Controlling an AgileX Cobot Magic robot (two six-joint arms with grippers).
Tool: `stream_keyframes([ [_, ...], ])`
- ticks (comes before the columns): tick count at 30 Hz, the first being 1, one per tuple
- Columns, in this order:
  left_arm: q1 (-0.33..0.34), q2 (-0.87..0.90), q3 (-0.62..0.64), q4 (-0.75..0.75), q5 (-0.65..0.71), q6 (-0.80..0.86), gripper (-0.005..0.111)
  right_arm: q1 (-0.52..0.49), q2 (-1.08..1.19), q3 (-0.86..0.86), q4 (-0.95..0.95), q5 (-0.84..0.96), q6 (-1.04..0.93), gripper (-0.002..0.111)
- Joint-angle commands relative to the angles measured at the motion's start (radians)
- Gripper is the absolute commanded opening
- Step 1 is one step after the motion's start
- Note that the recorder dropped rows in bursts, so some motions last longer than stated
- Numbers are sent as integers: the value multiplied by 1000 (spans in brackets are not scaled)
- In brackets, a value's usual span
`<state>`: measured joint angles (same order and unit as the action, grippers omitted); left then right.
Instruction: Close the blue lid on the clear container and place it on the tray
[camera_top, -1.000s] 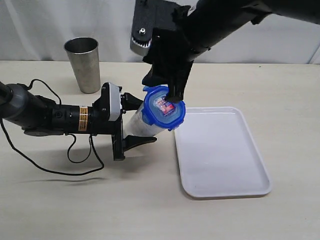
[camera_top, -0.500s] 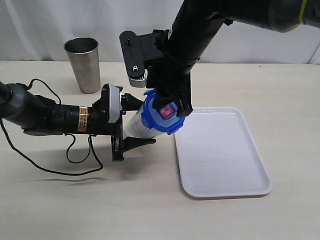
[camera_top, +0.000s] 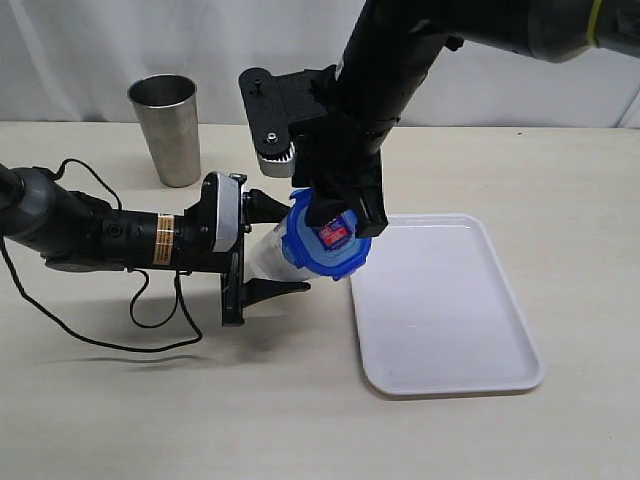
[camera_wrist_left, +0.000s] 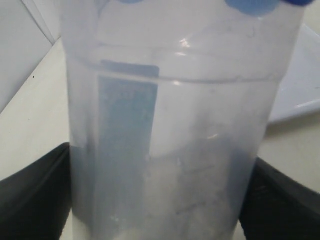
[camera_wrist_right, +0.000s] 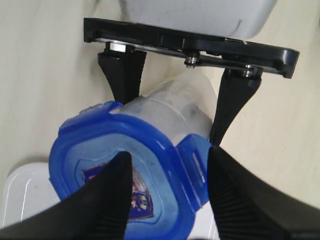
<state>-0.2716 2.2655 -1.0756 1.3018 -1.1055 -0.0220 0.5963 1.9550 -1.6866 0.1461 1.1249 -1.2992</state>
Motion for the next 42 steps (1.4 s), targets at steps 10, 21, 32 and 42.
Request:
stream_keyframes([
  [10,-3,-4,4,-43,-116,-89,0,5,116,36,33,59,40,38],
  [21,-3,-4,4,-51,-116,-114,0,55,90,13,-57,-10,114,30],
  [32,-3,-4,4,-55,-116,-136,0,55,-5,-100,0,-202,345,30],
  [42,-3,-4,4,-66,-116,-171,0,10,-41,-116,-34,-240,571,30],
])
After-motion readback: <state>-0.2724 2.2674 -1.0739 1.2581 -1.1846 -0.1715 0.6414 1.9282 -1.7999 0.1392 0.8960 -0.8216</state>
